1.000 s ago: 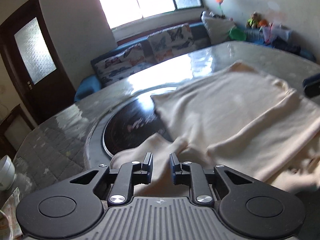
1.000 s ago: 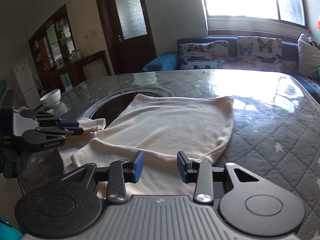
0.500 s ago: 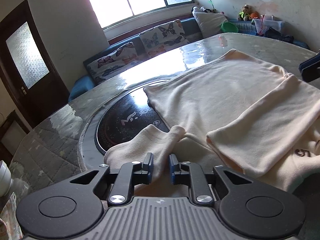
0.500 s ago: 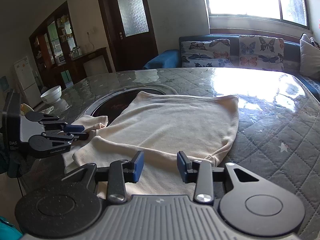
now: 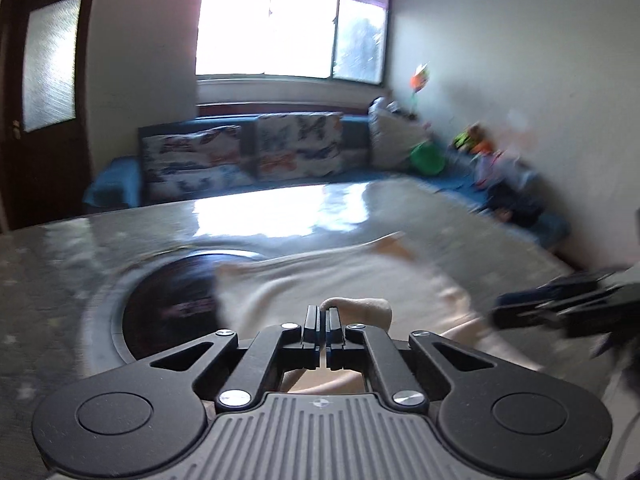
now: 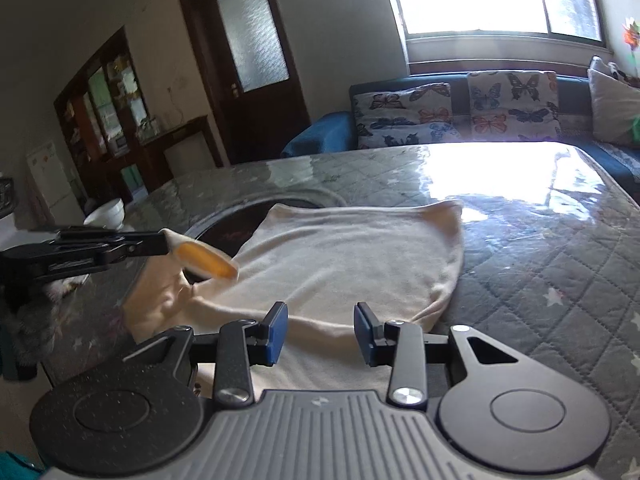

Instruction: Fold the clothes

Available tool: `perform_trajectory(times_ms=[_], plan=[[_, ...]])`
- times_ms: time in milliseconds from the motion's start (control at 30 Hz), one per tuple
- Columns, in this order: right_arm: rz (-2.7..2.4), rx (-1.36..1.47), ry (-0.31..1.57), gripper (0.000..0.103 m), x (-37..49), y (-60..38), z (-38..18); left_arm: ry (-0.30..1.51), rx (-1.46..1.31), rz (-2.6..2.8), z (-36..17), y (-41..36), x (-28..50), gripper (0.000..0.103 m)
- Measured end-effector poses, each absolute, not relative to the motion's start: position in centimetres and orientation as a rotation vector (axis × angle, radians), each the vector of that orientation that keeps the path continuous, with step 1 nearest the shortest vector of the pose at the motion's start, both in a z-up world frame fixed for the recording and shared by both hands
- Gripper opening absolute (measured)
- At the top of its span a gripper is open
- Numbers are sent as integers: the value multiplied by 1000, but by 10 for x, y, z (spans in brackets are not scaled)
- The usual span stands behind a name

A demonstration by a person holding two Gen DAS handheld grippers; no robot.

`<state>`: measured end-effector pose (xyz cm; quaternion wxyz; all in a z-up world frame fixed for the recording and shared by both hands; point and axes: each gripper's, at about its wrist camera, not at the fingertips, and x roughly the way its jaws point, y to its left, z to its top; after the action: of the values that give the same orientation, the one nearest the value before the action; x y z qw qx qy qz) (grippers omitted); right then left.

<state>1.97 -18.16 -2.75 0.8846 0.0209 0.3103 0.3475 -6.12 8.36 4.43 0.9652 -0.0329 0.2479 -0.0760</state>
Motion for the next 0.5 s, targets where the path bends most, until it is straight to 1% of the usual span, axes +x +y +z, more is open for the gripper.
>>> perform_trajectory(times_ms=[167,300,367,500], plan=[[681,67,654,36,23,-197,-27,479,-163,-259,41,52,-60,2],[658,103,682,36,28,-207,-32,551,-154,-326,22,30,-55,4],[655,107,695,36,29,-208,-35,607,-123,-358,10,22,-55,6],[663,101,723,36,31,-205,-41,639,-40,-374,2,20,-66,17]])
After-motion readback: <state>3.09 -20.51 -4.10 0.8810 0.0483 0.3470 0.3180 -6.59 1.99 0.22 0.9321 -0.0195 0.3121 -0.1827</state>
